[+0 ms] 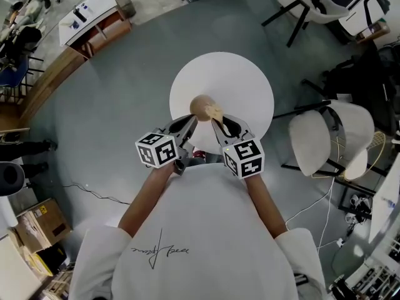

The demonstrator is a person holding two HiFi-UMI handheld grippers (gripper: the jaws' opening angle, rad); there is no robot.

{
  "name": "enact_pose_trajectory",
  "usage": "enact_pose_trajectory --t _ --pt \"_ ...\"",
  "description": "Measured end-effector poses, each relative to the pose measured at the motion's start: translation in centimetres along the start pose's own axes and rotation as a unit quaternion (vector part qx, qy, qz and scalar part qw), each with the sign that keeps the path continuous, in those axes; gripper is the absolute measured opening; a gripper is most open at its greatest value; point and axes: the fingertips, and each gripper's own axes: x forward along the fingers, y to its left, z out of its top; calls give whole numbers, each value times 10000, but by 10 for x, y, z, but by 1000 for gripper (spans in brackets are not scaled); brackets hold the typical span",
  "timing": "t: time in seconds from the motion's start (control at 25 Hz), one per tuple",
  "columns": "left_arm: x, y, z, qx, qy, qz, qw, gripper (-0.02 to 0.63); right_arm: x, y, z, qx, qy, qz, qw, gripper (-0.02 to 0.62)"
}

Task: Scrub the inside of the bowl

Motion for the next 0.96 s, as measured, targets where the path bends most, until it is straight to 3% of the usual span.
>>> enact_pose_trajectory --t 0.2,0.28,0.48,0.96 --pt "-4 -11 -7 235 63 -191 9995 5 -14 5 8 139 -270 -75 9995 80" --pt "-9 -18 -5 211 11 -381 9990 5 -17 12 9 210 -208 -18 9996 80" --pt "-23 -38 -1 607 -110 -742 9953 5 -19 29 12 289 -147 11 9995 75" --pt "-21 -59 -11 1269 -3 -801 9887 5 -28 41 10 223 -239 219 9992 71"
